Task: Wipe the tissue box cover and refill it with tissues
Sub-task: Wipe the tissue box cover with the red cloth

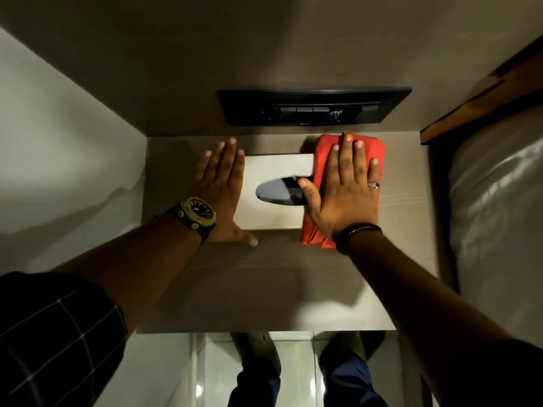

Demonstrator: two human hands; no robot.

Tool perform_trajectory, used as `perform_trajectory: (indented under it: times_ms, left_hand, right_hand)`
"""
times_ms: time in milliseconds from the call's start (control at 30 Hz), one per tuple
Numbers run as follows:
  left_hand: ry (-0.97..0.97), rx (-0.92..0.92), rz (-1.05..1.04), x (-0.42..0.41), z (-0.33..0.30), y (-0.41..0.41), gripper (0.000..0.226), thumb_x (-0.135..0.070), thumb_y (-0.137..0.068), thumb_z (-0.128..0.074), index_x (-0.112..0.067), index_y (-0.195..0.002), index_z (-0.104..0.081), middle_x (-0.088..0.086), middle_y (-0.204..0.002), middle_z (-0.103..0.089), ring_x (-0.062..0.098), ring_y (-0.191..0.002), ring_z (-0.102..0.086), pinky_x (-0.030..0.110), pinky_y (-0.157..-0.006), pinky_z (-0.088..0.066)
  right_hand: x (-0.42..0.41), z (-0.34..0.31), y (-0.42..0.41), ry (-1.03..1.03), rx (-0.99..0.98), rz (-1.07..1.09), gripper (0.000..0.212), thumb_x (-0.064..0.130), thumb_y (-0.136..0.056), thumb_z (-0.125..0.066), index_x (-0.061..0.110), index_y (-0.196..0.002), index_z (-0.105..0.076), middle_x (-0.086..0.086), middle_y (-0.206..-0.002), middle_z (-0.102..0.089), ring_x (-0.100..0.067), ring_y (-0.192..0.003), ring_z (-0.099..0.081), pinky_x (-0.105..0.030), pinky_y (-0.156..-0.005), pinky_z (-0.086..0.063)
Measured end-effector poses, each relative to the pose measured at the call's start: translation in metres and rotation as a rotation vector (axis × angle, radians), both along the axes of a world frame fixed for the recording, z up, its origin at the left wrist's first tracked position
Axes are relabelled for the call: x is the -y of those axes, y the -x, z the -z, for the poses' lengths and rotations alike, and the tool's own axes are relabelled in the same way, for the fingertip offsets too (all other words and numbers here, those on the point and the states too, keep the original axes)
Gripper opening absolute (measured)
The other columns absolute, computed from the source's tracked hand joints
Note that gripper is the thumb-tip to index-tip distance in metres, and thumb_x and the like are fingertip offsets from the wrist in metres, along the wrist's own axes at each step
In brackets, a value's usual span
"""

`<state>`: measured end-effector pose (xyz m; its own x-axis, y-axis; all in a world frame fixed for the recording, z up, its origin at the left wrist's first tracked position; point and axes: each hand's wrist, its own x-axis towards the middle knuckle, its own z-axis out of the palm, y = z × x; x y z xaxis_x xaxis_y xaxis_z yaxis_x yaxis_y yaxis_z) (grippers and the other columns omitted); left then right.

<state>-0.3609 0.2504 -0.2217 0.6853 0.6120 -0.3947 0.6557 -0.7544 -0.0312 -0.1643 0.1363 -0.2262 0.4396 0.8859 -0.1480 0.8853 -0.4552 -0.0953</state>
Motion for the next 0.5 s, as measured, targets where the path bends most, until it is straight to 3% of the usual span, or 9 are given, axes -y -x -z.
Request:
perform_trajectory:
  times_ms: [200,367,500]
  left_hand:
    - [-0.015,-0.020,0.050,0.001,-0.006,-0.003,0.161,-0.093,-0.038,-0.057,-0.002,-0.142,0.026,0.021,-0.155,0.025,0.037,-0.144,0.021,0.046,-0.117,0.014]
    - [-0.021,-0.015,0.046,0.002,-0.003,0.000,0.160,-0.092,-0.040,-0.057,-0.003,-0.143,0.026,0.020,-0.155,0.026,0.037,-0.143,0.023,0.046,-0.117,0.014]
    - [-0.024,-0.013,0.034,0.002,-0.002,0.000,0.160,-0.094,-0.039,-0.055,-0.004,-0.141,0.030,0.020,-0.154,0.028,0.036,-0.143,0.023,0.044,-0.114,0.017]
  right_hand:
    - [0.039,0.008,0.002,-0.079,0.011,-0.021,0.073,0.052,-0.095,-0.025,0.005,-0.151,-0.020,-0.018,-0.160,-0.013,-0.034,-0.148,-0.008,-0.053,-0.119,-0.005]
    - [0.038,0.010,0.010,-0.145,-0.002,0.065,0.065,0.033,-0.091,-0.032,0.003,-0.148,-0.030,-0.020,-0.157,-0.022,-0.037,-0.147,-0.016,-0.054,-0.119,-0.011]
    - [0.038,0.009,0.009,-0.157,-0.019,0.094,0.066,0.032,-0.089,-0.031,0.003,-0.148,-0.030,-0.020,-0.157,-0.022,-0.037,-0.147,-0.016,-0.054,-0.119,-0.010]
